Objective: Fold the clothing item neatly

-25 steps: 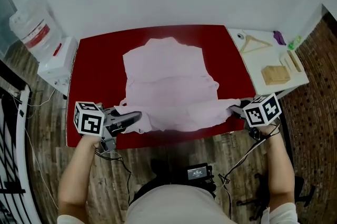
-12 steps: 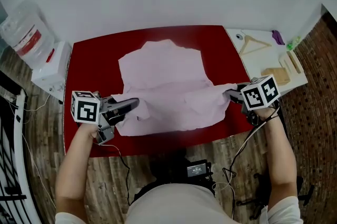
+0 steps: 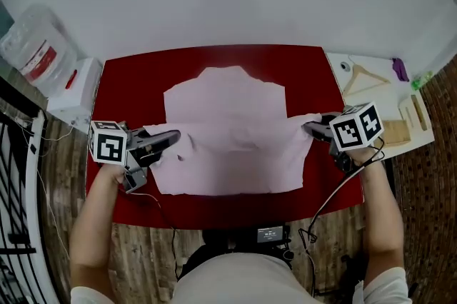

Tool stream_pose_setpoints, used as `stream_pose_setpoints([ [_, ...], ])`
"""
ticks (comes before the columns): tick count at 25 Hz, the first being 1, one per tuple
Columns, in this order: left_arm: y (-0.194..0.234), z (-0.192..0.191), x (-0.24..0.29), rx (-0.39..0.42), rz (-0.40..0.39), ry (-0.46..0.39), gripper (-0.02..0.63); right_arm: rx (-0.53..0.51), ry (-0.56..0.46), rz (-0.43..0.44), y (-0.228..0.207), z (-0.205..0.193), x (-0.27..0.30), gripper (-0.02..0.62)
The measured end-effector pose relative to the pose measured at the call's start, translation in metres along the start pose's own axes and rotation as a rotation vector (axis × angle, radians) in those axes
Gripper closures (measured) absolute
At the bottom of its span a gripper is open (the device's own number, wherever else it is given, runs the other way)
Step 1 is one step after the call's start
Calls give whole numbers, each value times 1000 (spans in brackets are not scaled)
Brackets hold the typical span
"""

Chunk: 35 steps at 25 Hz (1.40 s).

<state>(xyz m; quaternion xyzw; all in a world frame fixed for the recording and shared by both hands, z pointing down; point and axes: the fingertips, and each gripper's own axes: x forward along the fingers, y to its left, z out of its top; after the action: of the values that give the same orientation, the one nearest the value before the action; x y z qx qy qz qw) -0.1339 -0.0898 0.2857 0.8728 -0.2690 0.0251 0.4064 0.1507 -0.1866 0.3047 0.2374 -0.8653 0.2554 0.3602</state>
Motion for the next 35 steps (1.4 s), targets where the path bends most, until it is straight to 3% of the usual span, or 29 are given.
stream_pose_setpoints([
  [5,28,19,8,-34,57,-10,591,-1,18,60,-27,15,27,572],
  [10,47,33,15,-69,34,-29,591,19,26,77,-47,27,44,572],
  [18,120,42,30,-178,18,1,591,105,64,37,-83,33,90,572],
  [25,184,32,49,-226,22,48,591,229,108,-8,-116,26,142,572],
  [28,209,28,54,-325,40,30,591,266,133,-20,-128,22,163,572],
  [32,231,32,61,-486,-23,-44,589,292,165,-32,-140,21,191,572],
  [33,236,33,62,-504,-36,-56,580,299,167,-36,-144,21,197,572],
  [35,248,33,64,-533,-31,-71,500,319,168,-49,-153,18,209,572],
])
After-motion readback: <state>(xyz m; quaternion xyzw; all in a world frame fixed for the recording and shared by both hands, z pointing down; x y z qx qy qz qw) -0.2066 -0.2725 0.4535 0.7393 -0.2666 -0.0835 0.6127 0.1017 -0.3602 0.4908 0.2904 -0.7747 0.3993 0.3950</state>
